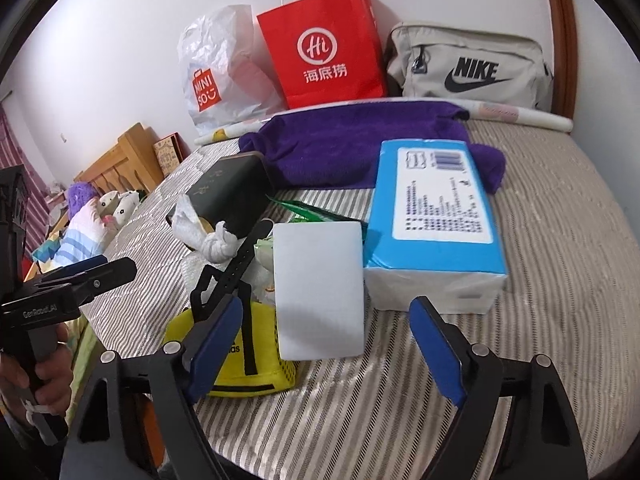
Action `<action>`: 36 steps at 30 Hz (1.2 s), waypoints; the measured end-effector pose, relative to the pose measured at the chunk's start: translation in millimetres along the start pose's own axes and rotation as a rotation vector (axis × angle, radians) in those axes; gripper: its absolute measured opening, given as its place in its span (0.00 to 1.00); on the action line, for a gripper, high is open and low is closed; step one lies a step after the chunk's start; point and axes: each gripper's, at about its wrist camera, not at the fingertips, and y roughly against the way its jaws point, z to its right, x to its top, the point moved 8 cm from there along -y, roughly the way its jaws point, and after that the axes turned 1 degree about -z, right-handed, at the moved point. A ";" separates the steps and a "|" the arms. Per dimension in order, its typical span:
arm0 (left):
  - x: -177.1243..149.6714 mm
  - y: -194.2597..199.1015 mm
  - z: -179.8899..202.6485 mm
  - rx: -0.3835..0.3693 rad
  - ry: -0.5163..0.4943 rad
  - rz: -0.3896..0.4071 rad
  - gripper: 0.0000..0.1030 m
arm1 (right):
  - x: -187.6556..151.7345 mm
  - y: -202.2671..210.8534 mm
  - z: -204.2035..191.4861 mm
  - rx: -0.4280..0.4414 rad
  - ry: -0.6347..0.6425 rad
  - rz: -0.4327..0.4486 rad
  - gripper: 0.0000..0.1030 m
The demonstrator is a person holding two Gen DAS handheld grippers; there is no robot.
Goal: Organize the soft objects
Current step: 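Reach the right gripper to the white sponge block and grasp it, then grasp the white crumpled tissue with the left gripper while the right gripper holds the sponge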
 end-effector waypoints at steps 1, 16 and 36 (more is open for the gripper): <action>-0.3 -2.2 1.4 -0.012 0.000 -0.003 1.00 | -0.2 -3.2 -0.4 0.006 -0.002 -0.002 0.82; 11.1 -24.9 27.7 -0.086 -0.071 0.015 1.00 | -6.6 -21.9 -5.1 0.015 0.072 -0.036 0.49; 19.2 -61.1 62.6 -0.005 -0.165 0.017 0.86 | -43.3 26.9 58.8 -0.130 0.094 -0.041 0.49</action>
